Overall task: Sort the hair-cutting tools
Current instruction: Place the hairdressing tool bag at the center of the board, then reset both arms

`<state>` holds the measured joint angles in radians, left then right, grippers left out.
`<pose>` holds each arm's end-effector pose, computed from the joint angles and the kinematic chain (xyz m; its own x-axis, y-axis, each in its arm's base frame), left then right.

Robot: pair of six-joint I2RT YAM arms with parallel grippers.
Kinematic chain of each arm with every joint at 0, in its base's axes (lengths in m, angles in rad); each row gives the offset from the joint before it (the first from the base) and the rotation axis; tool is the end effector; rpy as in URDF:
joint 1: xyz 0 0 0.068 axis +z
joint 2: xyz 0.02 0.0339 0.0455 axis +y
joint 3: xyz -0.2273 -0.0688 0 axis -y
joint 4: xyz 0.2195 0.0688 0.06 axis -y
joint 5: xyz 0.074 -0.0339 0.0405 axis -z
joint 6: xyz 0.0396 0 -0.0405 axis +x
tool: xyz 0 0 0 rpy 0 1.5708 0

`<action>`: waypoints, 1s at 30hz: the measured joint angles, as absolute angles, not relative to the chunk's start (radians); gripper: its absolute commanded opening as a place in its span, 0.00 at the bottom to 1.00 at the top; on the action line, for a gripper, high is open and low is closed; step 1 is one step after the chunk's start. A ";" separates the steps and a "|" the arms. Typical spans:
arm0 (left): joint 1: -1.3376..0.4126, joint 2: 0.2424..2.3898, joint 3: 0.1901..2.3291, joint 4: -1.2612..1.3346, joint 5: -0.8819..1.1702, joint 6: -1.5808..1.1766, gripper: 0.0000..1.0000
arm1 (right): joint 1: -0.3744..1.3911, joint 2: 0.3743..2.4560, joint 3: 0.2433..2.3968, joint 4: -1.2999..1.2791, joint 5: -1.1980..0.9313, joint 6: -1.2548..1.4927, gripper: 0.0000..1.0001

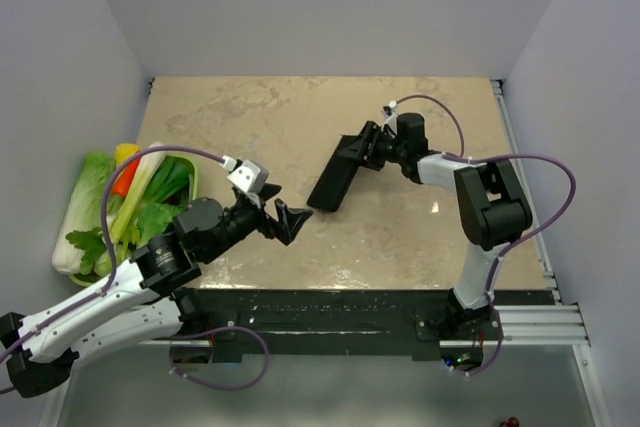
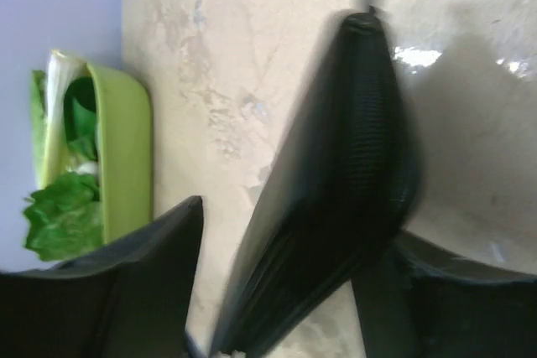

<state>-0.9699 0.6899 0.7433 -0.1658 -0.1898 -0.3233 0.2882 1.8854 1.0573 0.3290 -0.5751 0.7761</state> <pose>0.1039 -0.1383 0.3171 -0.2838 -0.1378 -0.9489 0.6474 0.7025 -0.2956 0.3555 0.1278 0.1572 -0.8153 0.3714 -0.4442 -0.1755 0.5726 0.8008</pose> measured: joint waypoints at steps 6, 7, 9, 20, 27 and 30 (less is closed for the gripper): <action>-0.970 0.696 0.738 -0.166 -0.195 -0.324 0.99 | 0.279 1.893 1.056 0.292 -0.579 0.725 0.99; -0.970 0.697 0.738 -0.166 -0.196 -0.324 0.99 | 0.279 1.891 1.056 0.280 -0.572 0.711 0.99; -0.970 0.697 0.738 -0.166 -0.200 -0.323 0.99 | 0.279 1.881 1.056 0.241 -0.557 0.682 0.99; -0.970 0.728 0.738 -0.166 -0.241 -0.321 0.99 | 0.280 1.397 1.056 -0.146 -0.158 0.452 0.99; -0.970 0.809 0.764 -0.165 -0.299 -0.309 0.99 | 0.280 1.109 1.039 -0.257 -0.012 0.397 0.99; -0.970 0.838 0.790 -0.165 -0.335 -0.302 0.99 | 0.281 1.007 1.021 -0.311 0.031 0.379 0.99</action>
